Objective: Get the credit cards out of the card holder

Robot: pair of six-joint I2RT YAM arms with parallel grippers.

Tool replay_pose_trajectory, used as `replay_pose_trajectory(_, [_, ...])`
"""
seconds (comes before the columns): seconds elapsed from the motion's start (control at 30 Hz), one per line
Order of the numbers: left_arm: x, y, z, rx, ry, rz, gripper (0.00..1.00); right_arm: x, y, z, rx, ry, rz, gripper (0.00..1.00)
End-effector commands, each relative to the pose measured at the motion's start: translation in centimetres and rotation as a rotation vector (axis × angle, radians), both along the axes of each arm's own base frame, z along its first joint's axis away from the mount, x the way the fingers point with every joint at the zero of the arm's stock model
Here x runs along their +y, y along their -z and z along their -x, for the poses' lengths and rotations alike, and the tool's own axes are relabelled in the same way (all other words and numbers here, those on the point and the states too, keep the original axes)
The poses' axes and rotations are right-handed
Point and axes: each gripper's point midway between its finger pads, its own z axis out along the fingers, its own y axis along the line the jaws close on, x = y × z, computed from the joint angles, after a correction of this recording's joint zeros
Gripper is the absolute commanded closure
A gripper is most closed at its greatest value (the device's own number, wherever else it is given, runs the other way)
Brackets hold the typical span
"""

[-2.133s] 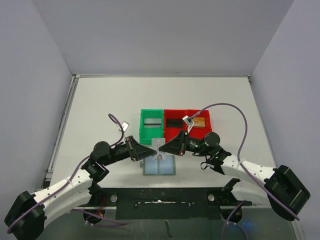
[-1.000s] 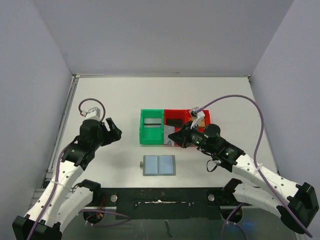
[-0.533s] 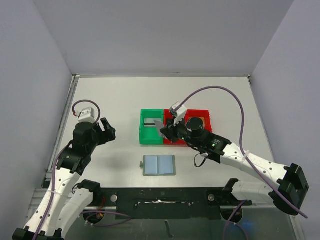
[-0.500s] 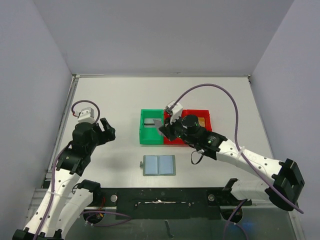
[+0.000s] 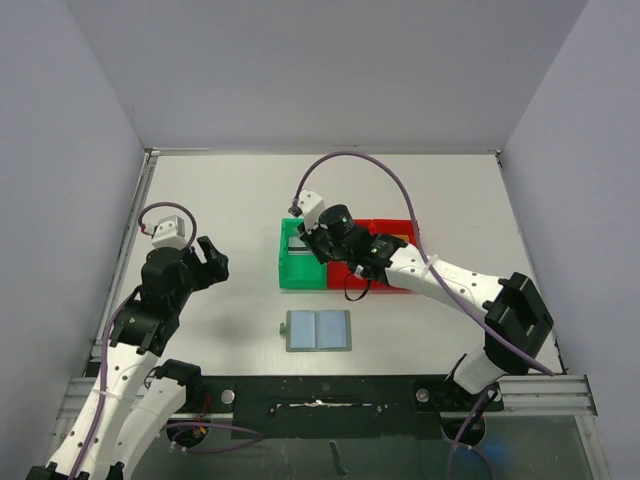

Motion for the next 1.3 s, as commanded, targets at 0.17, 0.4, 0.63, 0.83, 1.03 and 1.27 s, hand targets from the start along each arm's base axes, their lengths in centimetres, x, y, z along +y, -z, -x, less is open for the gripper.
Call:
replay_pose_trajectory(0.17, [0.7, -2.1, -0.6, -0.089, -0.03, -0.004, 0.25, 1.8, -0.2, -3.8, -0.144, -0.099, 0.217, 1.0])
replay_pose_trajectory(0.4, [0.8, -2.0, -0.6, -0.088, -0.037, -0.004, 0.25, 2.1, 2.2, -5.6, -0.188, -0.17, 0.353, 1.0])
replay_pose_trajectory(0.63, [0.8, -2.0, -0.7, -0.086, -0.036, -0.006, 0.25, 2.5, 4.2, -7.3, -0.221, -0.232, 0.473, 1.0])
replay_pose_trajectory(0.83, [1.0, -2.2, -0.6, -0.093, -0.046, -0.008, 0.25, 2.1, 5.3, -8.9, -0.246, -0.241, 0.568, 1.0])
replay_pose_trajectory(1.03, [1.4, -2.6, -0.3, -0.106, -0.069, -0.009, 0.24, 1.3, 6.3, -10.2, -0.25, -0.246, 0.649, 0.99])
replay_pose_trajectory(1.27, [1.7, -3.0, -0.1, -0.126, -0.081, -0.008, 0.24, 1.4, 7.4, -10.6, -0.279, -0.308, 0.691, 0.97])
